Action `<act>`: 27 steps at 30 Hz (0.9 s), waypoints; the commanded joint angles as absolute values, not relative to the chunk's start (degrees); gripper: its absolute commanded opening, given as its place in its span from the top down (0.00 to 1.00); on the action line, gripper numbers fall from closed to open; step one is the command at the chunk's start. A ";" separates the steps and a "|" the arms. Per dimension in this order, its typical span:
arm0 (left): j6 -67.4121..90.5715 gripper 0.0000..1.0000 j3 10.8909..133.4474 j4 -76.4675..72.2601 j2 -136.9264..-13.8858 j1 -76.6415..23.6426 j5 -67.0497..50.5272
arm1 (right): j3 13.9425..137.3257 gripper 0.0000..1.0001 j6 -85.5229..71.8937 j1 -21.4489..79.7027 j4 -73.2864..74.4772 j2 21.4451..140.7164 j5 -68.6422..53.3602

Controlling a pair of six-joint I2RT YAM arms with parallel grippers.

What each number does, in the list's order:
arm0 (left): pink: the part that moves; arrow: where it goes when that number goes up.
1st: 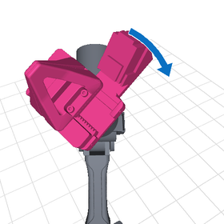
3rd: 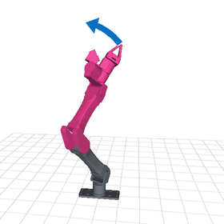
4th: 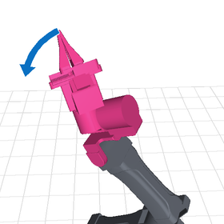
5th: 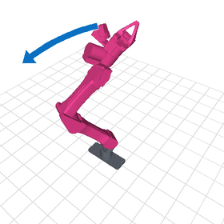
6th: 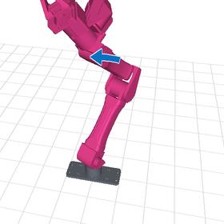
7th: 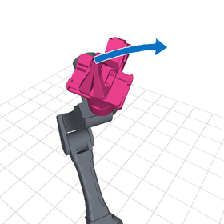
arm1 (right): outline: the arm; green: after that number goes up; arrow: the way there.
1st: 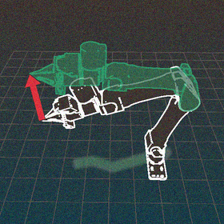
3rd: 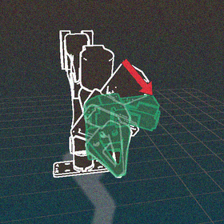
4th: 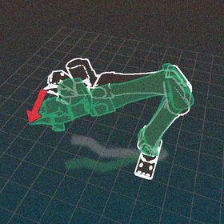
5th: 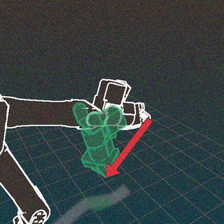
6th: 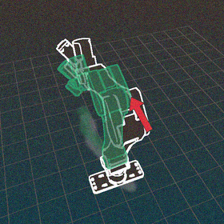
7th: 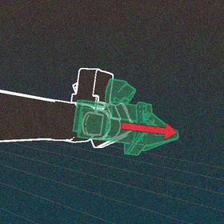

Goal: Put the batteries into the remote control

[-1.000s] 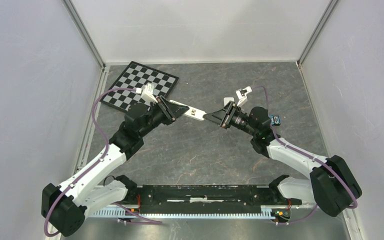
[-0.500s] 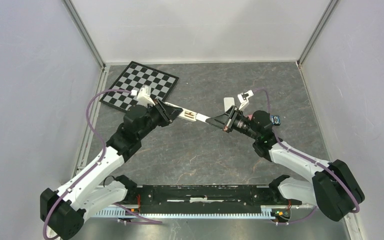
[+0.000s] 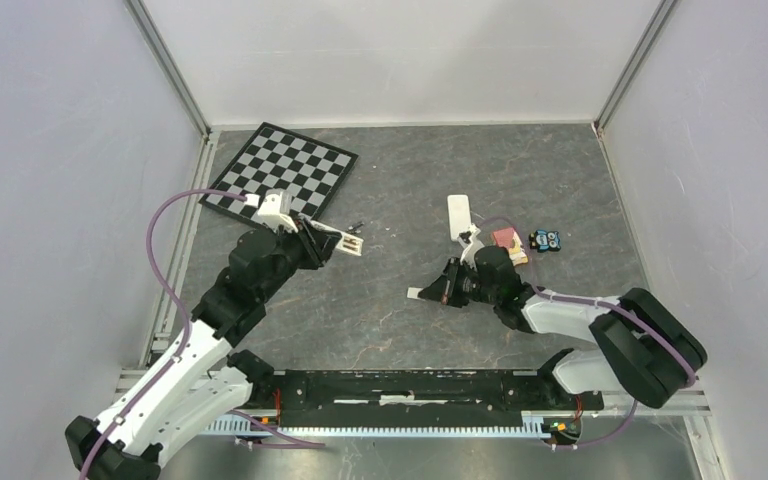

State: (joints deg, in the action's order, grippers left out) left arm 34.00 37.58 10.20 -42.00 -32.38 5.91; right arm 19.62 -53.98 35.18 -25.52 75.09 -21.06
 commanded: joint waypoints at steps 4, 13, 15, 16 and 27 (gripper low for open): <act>20.59 0.98 38.33 8.09 -38.06 -32.35 -9.88 | 19.56 0.96 -49.04 36.39 -23.32 79.69 -17.53; 16.30 0.98 40.08 9.75 -36.89 -32.37 -20.03 | 25.39 0.20 -37.34 36.39 -12.66 71.91 -12.21; 15.99 0.98 41.08 10.58 -37.39 -32.34 -23.09 | 27.79 0.17 -32.25 36.35 -14.07 69.24 -16.89; 15.59 0.98 41.57 10.99 -37.57 -32.35 -25.01 | 29.17 0.17 -30.15 36.39 -15.45 67.82 -19.81; 11.77 0.98 44.95 13.41 -39.16 -32.39 -44.32 | 37.74 0.08 -22.34 39.73 -29.09 63.97 -53.29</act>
State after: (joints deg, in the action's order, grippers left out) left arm 15.81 41.87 13.78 -38.59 -32.38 -34.00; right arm 33.58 -27.40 38.11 -26.65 62.94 -43.75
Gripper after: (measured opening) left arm 0.315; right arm 0.920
